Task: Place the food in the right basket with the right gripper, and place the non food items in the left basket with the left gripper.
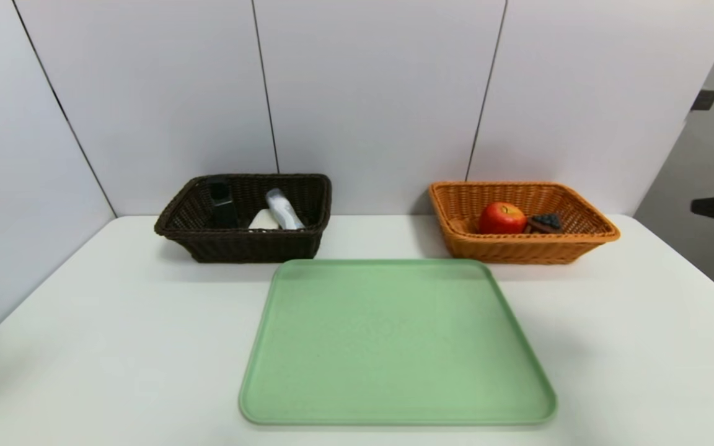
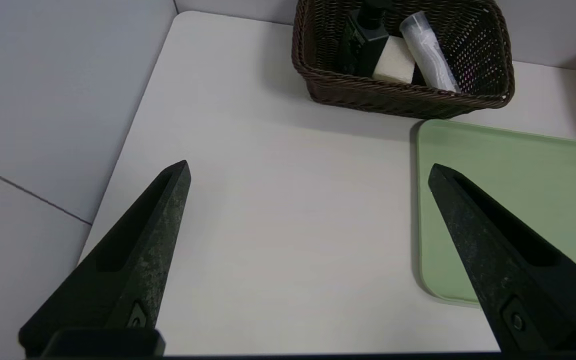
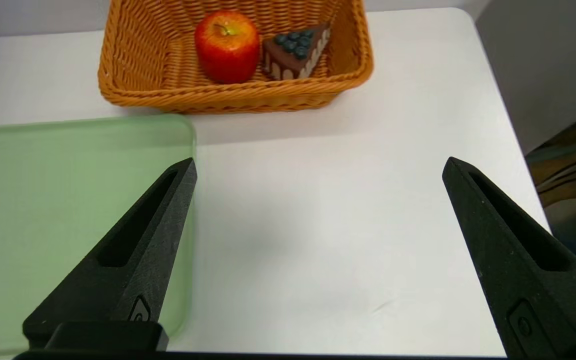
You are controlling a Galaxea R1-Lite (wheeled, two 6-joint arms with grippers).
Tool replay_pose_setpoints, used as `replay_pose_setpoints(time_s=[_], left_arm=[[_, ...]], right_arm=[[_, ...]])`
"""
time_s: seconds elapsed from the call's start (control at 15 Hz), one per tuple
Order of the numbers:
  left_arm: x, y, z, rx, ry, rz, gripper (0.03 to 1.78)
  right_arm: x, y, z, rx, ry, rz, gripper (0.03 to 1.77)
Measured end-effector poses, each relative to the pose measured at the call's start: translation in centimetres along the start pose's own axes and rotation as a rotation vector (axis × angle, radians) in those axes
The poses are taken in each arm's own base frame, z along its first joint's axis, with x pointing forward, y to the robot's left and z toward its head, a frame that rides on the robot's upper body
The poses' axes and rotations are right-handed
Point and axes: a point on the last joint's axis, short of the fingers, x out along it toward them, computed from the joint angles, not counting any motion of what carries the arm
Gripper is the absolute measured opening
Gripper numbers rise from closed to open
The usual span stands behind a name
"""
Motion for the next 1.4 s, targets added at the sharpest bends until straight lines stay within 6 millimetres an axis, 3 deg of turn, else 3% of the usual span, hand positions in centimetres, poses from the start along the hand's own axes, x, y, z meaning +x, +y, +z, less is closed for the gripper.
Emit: replay_pose_setpoints(time_s=[0.33, 0.6, 0.8, 1.07, 1.4], left_arm=[[-2.9, 2.3, -6.6, -0.009, 0.012, 0.052, 1.69], [-4.5, 3.8, -12.2, -0.007, -0.015, 0.128, 1.69], [-4.9, 4.4, -15.4, 0.034, -0.075, 0.146, 1.69], [-3.7, 4.5, -17.7, 0.061, -0.204, 0.136, 1.69], [-0.7, 4.1, -19.4, 0.094, -0.337, 0.031, 1.69]], right_arm=[[-4.5, -1.6, -6.1, 0.042, -0.17, -0.095, 1.69], [-7.8, -2.2, -12.9, 0.039, -0.27, -0.05, 1.69], [-9.2, -2.5, -17.3, 0.015, -0.352, 0.0, 1.7], [-10.4, -2.5, -20.6, -0.064, -0.48, 0.036, 1.7], [-10.3, -2.5, -21.7, -0.106, -0.655, 0.06, 1.7]])
